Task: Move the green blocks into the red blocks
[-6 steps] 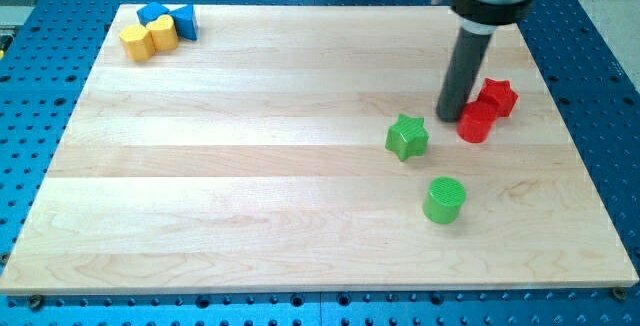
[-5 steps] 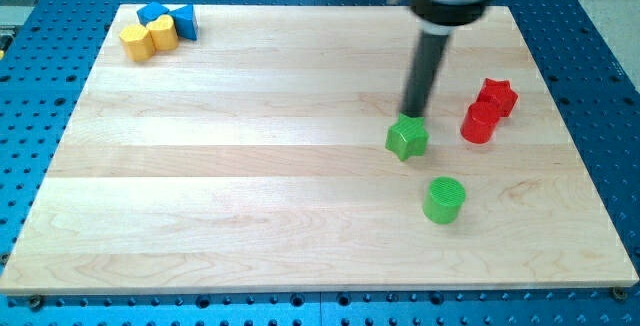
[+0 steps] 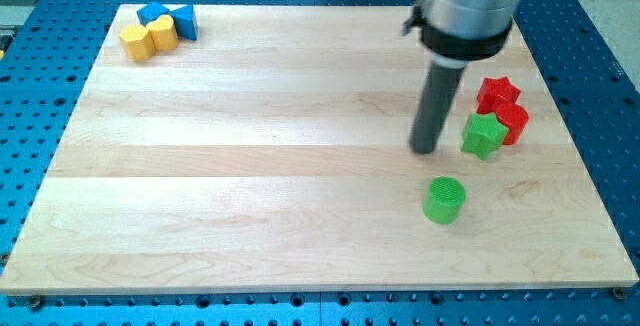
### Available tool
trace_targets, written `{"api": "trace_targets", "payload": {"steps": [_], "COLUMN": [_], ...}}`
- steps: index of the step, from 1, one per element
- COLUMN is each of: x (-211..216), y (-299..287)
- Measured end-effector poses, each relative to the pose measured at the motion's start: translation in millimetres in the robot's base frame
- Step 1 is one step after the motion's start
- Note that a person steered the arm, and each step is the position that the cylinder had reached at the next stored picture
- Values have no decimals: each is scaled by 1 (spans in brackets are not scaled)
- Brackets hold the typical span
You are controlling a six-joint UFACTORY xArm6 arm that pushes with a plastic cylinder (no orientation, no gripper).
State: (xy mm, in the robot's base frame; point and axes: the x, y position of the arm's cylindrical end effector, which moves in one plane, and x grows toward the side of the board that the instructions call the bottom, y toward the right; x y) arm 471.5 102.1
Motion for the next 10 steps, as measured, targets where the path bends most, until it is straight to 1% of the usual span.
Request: {"api": "trace_targets", "payload": {"steps": [1, 2, 3, 4, 5, 6, 7, 8, 9, 10], "x": [56, 123, 100, 23, -9, -17, -19, -40, -59, -70], "y": [-31, -16, 35, 36, 48, -15, -45, -71, 6, 25]}}
